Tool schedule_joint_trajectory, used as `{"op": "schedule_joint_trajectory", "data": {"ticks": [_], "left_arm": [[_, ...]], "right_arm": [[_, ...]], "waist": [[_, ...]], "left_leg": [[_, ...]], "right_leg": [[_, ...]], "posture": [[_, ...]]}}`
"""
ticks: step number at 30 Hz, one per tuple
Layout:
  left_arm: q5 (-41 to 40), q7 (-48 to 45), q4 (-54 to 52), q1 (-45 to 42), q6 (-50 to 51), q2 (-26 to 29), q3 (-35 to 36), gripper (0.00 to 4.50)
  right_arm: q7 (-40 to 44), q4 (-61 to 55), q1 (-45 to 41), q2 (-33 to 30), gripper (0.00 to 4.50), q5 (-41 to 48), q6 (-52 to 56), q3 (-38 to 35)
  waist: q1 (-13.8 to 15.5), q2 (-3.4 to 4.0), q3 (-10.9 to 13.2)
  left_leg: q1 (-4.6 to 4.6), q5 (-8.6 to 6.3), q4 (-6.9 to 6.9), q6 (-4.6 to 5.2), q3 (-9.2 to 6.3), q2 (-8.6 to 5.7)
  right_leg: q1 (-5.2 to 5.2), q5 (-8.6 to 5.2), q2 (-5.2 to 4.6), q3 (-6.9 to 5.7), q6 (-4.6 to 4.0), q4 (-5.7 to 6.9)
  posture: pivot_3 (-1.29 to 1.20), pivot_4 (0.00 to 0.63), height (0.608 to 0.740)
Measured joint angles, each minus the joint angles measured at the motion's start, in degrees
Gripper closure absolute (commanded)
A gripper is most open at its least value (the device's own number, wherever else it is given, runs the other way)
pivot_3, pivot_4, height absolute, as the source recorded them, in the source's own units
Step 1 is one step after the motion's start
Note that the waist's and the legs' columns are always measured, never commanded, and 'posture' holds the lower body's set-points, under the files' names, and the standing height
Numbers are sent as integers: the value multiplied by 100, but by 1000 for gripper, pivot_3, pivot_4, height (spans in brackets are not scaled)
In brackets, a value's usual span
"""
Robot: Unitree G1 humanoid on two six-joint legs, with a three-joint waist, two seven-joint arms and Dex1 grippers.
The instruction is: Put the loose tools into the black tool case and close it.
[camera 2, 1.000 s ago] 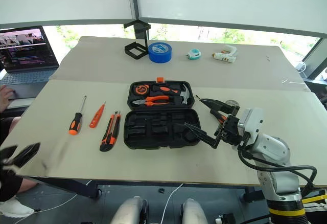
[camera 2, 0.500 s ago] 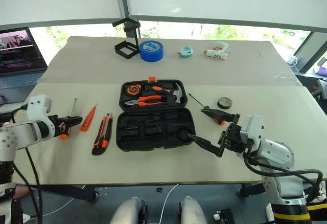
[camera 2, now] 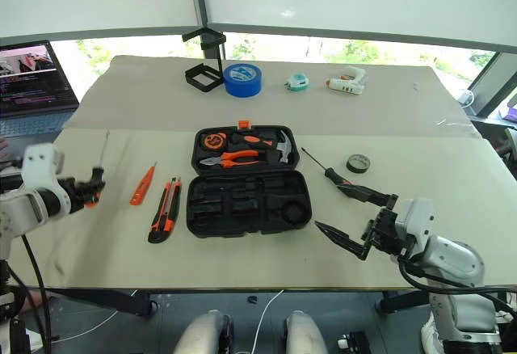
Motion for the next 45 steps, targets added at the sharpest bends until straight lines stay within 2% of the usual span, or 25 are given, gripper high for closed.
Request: {"op": "schedule_joint_trajectory", "data": {"ticks": [1,3,5,7,8,10,11,16,26,32,41,43,45], "left_arm": [[-13,-357,-252,11,-269,133,-38,3668],[83,-1892,-1014,69,-1190,902,-736,3668],[403,-3062,-1470,-605,-1809,1017,-1993,3668],[714,-3565,-1538,-1058,-2089,857,-2876,3668],[1043,-3759,-1275,-1473,-2181,586,-3482,3668],[1504,-3885,-870,-1873,-2297,264,-4091,3668],[2077,-3848,-293,-2313,-2514,-115,-4634,3668],[3606,-3500,1233,-3098,-3070,-1031,-5678,3668],[4424,-3965,1606,-3155,-3892,-1062,-5707,3668],[4503,-4301,1337,-2824,-3762,-857,-5490,3668],[4582,-4320,1384,-2759,-3528,-1152,-5319,3668],[4577,-4247,1417,-2749,-3438,-1240,-5261,2655],[4546,-4236,1424,-2735,-3328,-1308,-5185,2097]], "right_arm": [[81,1,57,-139,0,-9,-16,-87],[31,56,48,-197,0,65,0,-420],[-13,358,-104,-313,0,107,8,-640],[-69,596,-301,-356,0,102,7,-736],[-101,815,-367,-367,0,94,9,-799],[-127,946,-493,-421,0,91,15,-863],[-126,1002,-505,-491,0,92,90,-895],[-249,593,-635,-498,0,129,447,-790],[-527,98,-544,-280,0,123,708,-620],[-594,75,-472,-256,0,112,713,-611],[-605,66,-481,-256,0,112,714,-585],[-624,46,-484,-254,0,112,724,-557],[-658,-23,-484,-215,0,113,739,-504]], "waist": [[28,-1,0],[53,-7,1],[127,35,-16],[137,57,-13],[139,60,-15],[99,54,-6],[104,54,-6],[-3,46,-1],[-11,46,-1],[-27,48,-2],[31,47,-2],[41,47,-1],[43,47,-1]], "left_leg": [[-2,-1,0,0,2,0],[-5,-7,-2,-8,6,-2],[11,-34,-2,-25,29,-29],[6,-13,-1,15,78,-29],[7,6,7,47,91,-50],[-8,10,9,51,99,-38],[-3,9,10,51,92,-42],[-17,5,10,58,88,-27],[-15,-3,10,70,92,-25],[-8,-3,10,71,90,-22],[-11,-4,13,71,93,-27],[-15,-4,16,71,93,-29],[-16,-4,18,71,90,-30]], "right_leg": [[0,0,-4,-3,0,-6],[7,-4,-12,-11,-14,-24],[24,-21,-45,-7,-36,-25],[8,-15,-38,30,-25,-29],[24,-17,-24,28,-13,-22],[1,10,-1,44,35,-22],[13,10,7,45,40,-22],[-14,8,47,101,46,-21],[-19,9,43,112,54,-19],[-20,8,46,120,55,-11],[-18,10,44,122,58,-11],[-16,10,45,121,59,-12],[-15,11,44,122,59,-11]], "posture": [[0,150,740],[0,150,740],[0,150,740],[0,150,740],[0,150,740],[0,150,740],[0,150,740],[0,150,740],[0,150,740],[0,150,740],[0,150,740],[0,150,740],[0,150,740]]}}
